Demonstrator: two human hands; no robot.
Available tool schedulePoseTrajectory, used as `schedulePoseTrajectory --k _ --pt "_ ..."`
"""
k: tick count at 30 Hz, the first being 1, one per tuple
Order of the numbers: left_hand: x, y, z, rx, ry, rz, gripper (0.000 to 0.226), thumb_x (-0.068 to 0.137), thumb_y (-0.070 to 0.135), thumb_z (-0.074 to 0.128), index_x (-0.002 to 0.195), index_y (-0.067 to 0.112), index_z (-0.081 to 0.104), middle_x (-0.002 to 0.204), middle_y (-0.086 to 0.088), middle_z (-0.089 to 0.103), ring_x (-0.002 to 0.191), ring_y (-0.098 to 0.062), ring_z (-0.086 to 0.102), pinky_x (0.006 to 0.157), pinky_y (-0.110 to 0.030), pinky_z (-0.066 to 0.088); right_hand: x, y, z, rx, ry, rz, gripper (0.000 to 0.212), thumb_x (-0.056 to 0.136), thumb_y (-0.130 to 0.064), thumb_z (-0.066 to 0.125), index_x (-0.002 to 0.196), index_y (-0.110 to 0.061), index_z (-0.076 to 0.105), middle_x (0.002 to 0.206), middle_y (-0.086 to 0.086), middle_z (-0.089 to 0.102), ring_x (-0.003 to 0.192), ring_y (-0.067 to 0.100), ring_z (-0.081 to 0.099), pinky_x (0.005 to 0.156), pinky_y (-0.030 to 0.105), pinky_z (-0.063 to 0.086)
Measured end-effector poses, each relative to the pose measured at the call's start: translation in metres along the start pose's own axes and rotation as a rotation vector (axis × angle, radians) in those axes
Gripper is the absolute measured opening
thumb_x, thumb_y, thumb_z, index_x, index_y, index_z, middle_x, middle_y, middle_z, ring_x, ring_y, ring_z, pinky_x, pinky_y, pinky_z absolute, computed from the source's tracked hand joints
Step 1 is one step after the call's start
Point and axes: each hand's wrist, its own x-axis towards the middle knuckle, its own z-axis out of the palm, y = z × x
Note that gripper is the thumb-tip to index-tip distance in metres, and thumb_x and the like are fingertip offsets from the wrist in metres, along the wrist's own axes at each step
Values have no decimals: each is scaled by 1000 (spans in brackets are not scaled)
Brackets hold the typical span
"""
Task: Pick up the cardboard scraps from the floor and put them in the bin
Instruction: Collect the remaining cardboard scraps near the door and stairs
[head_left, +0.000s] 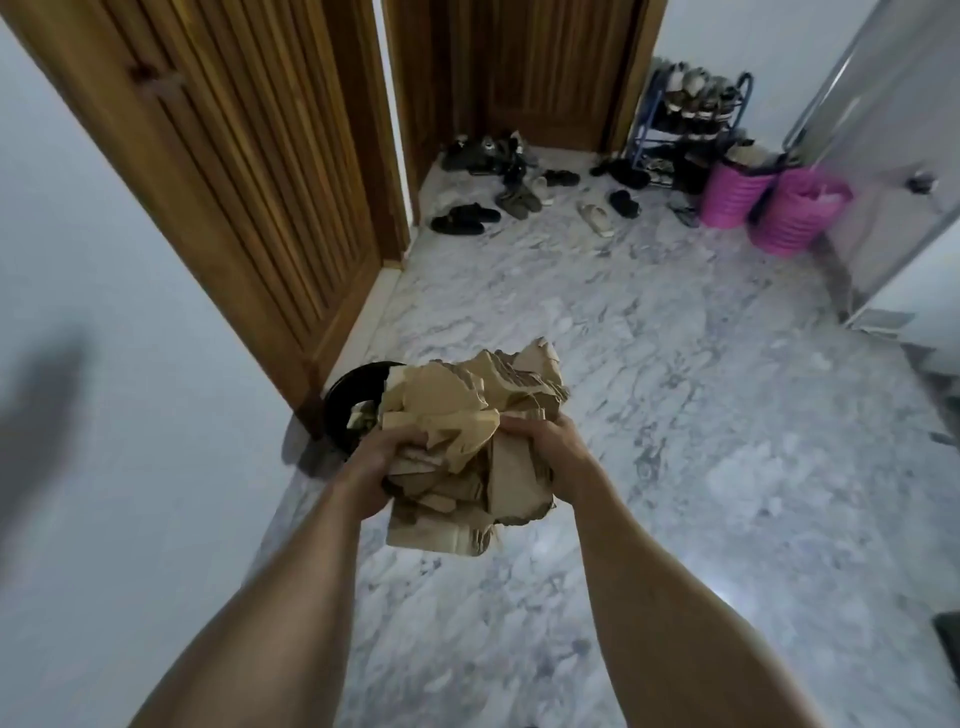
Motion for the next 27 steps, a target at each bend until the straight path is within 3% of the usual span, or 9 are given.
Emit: schedulePoseTrajectory --k 2,4,6,8,10,15,18,22,27 --pt "20 20 -28 -56 31 37 18 89 -1 53 82 5 68 62 -8 74 54 -19 70 55 -26 57 41 -6 36 -17 -55 19 22 74 -5 82 94 -9 74 93 13 76 82 28 72 72 40 61" --pt "49 38 -54 -73 103 99 25 88 -8 53 78 12 66 59 -2 73 59 -22 69 59 -29 57 85 -11 70 -55 -97 36 23 74 -6 82 96 -7 76 97 15 76 87 31 72 82 48 60" --pt "94 54 -81 -59 160 118 17 82 -2 60 95 4 70 78 -10 77 83 -37 71 71 -33 57 139 -14 100 -92 -117 56 25 74 -8 82 98 -4 76 98 17 76 85 31 72 83 50 59" --pt "159 59 -117 -78 182 89 52 69 12 70 119 -3 66 106 -25 73 101 -45 68 75 -36 60 201 -13 127 -121 -146 73 27 75 -8 80 100 -2 75 98 18 75 82 31 71 77 47 59" --pt "217 62 -149 -59 244 27 69 58 19 76 120 -6 63 108 -26 73 96 -40 70 70 -35 62 268 -7 155 -156 -196 121 25 74 -8 80 98 -2 76 92 19 74 79 31 69 74 48 59" --pt "357 33 -211 -87 358 -114 48 80 11 72 126 5 62 129 -25 63 116 -42 63 101 -56 50 425 42 203 -283 -269 268 19 68 -8 79 87 -7 76 89 22 73 77 34 68 75 50 58" --pt "438 -4 -245 -99 332 -153 34 80 5 70 114 11 68 124 -27 64 115 -46 63 97 -57 49 500 98 219 -342 -263 285 15 76 0 72 87 -10 74 84 13 72 74 29 67 67 39 56" --pt "534 -71 -284 -109 390 -200 62 56 13 76 118 10 67 107 -19 72 102 -39 68 81 -43 54 583 194 225 -389 -235 361 34 60 -16 81 94 -15 76 93 12 76 87 35 71 79 50 60" --pt "615 -149 -308 -112 330 -207 53 70 5 71 123 7 65 95 -3 74 87 -19 69 63 -23 54 654 283 226 -459 -109 422 38 66 -18 77 103 -11 73 93 10 73 88 32 70 80 48 59"
